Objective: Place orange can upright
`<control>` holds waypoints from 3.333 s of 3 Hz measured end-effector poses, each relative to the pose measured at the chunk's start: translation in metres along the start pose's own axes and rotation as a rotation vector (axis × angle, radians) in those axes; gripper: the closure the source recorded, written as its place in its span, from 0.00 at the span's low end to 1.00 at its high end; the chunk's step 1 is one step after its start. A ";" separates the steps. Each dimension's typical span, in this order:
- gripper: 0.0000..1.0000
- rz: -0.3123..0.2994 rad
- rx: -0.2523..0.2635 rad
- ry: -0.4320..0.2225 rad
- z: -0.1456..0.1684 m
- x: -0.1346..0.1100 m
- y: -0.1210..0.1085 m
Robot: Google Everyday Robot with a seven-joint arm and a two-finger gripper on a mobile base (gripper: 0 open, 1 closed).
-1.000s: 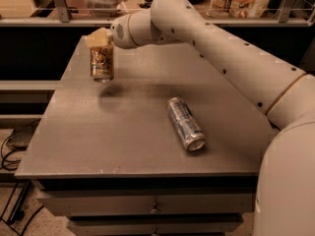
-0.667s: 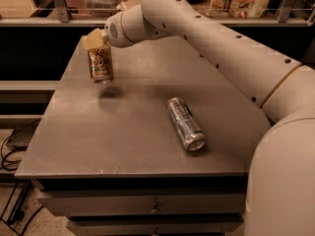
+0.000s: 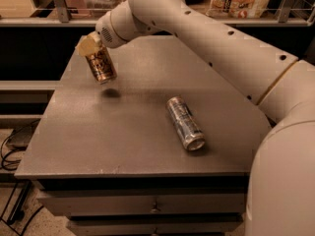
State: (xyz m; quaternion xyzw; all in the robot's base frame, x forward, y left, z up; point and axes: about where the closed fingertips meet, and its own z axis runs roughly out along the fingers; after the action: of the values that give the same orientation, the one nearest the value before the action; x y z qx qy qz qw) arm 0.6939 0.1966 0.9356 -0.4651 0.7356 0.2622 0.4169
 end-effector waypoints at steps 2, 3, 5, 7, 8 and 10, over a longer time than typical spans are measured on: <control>1.00 -0.284 -0.049 -0.157 -0.009 -0.017 0.017; 1.00 -0.339 -0.052 -0.153 -0.005 -0.019 0.022; 1.00 -0.466 -0.008 -0.215 -0.020 -0.032 0.023; 1.00 -0.651 0.014 -0.340 -0.037 -0.047 0.026; 1.00 -0.686 0.024 -0.400 -0.041 -0.046 0.024; 1.00 -0.652 0.086 -0.464 -0.047 -0.032 0.009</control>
Offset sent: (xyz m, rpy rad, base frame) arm -0.0242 0.0050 0.0407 0.1356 -0.4545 0.2971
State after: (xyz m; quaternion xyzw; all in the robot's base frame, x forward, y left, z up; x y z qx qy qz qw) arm 0.6757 0.1796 0.9874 -0.5847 0.4461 0.1830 0.6523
